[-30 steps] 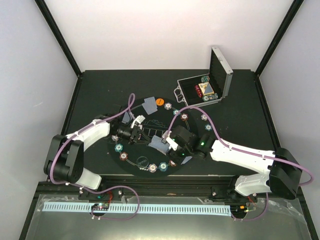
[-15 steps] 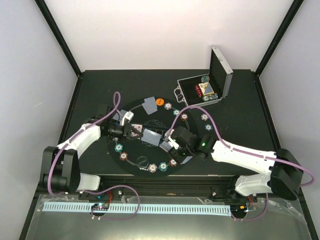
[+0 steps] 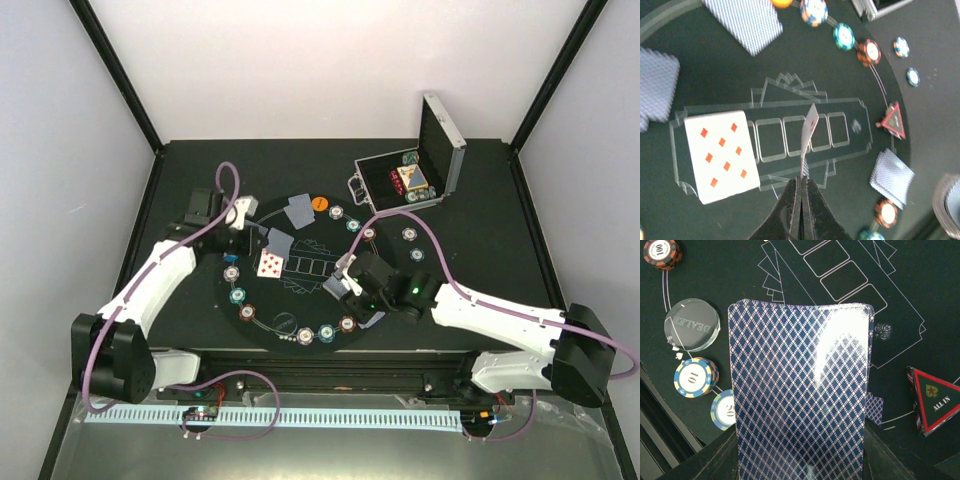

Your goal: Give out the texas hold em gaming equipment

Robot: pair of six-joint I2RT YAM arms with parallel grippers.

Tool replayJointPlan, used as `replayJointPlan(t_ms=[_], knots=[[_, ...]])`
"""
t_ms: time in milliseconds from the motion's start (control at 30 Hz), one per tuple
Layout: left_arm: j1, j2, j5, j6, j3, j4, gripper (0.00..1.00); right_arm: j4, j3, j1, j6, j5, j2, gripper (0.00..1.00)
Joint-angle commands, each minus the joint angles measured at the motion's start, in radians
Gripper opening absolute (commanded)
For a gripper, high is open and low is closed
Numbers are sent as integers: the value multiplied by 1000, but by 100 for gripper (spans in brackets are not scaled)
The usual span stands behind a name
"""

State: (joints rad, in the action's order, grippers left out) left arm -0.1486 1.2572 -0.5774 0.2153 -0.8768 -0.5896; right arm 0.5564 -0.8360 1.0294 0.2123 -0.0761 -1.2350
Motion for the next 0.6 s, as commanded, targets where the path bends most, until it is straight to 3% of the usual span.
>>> replayJointPlan(t_ms=[0,233,433,567], knots=[[-97,62,356,-197,-155,-4,1,-38,9,-8,7,-17,24,55],[-179,163,655,-586,-166,180,1,-50,19,-9,8,-13,49,55],[-191,171,567,-827,-50,392,2,-52,23,-10,10,-17,64,55],[-218,203,572,-904,-9,455,1,-54,23,-9,8,-15,63,55]])
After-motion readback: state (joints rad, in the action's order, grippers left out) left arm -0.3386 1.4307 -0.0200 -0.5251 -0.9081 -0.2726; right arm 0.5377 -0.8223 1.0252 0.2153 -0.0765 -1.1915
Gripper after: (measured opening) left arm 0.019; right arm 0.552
